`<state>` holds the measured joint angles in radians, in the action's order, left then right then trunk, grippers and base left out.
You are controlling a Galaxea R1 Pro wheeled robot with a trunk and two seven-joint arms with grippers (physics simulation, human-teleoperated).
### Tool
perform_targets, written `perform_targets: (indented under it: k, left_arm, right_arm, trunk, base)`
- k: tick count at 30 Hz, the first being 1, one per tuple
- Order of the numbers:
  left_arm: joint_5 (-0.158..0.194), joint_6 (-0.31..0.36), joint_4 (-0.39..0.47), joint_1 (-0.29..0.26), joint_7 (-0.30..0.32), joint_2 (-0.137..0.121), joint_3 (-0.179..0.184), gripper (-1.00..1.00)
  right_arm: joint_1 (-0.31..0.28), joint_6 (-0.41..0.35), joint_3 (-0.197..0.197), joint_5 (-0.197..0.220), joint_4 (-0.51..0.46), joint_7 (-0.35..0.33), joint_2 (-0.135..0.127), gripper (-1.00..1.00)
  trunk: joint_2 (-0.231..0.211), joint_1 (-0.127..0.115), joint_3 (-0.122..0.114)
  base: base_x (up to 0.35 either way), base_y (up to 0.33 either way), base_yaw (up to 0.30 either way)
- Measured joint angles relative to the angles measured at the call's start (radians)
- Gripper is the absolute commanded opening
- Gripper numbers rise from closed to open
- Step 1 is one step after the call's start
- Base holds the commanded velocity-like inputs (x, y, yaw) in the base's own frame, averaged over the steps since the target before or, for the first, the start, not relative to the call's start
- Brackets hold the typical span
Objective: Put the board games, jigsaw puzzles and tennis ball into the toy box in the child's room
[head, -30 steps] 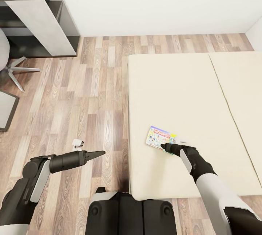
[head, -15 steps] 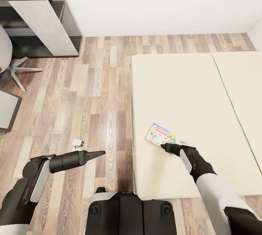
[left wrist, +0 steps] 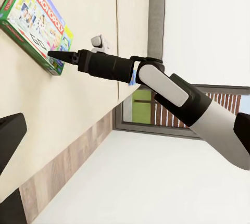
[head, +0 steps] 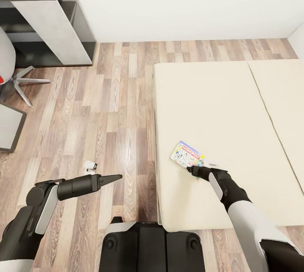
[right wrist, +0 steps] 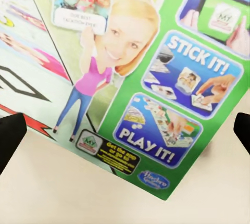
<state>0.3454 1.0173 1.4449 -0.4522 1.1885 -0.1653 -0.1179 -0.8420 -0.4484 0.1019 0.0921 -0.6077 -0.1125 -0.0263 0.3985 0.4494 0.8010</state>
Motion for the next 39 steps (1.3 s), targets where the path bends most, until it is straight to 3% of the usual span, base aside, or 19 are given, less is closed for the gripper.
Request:
perform_targets:
  k: [17, 39]
  left_arm:
    - [0.001, -0.001, 0.000, 0.001, 0.001, 0.000, -0.001, 1.00]
    - [0.001, -0.001, 0.000, 0.002, 0.002, 0.000, -0.031, 1.00]
  right_arm:
    - [0.000, 0.003, 0.005, 0.001, 0.000, 0.002, -0.002, 1.00]
    - [-0.005, 0.034, 0.005, -0.002, -0.002, 0.013, 0.001, 1.00]
  trunk:
    - [0.000, 0.000, 0.000]
    - [0.000, 0.000, 0.001]
  base:
    - [0.000, 0.000, 0.000]
    - [0.000, 0.000, 0.000]
